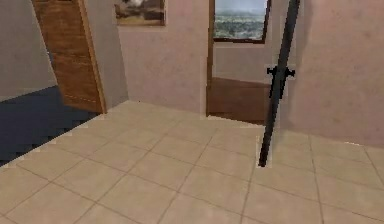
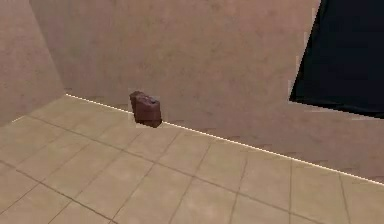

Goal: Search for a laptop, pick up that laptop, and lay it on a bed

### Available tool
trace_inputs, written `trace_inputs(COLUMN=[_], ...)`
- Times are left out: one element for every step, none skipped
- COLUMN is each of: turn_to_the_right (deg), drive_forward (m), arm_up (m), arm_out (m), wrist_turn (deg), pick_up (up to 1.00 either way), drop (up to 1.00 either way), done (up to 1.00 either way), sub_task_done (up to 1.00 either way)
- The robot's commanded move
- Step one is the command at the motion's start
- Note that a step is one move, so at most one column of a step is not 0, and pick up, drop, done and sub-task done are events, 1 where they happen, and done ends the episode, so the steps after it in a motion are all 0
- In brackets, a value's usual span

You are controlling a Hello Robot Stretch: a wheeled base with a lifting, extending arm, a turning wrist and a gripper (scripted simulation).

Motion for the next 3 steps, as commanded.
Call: trace_inputs(turn_to_the_right=[3.0,0.0,3.0], drive_forward=[0.00,1.00,0.00], arm_up=[0.00,0.00,0.00], arm_out=[0.00,0.00,0.00], wrist_turn=[0.0,0.0,0.0], pick_up=[0.00,0.00,0.00], drop=[0.00,0.00,0.00], done=[0.00,0.00,0.00], sub_task_done=[0.00,0.00,0.00])
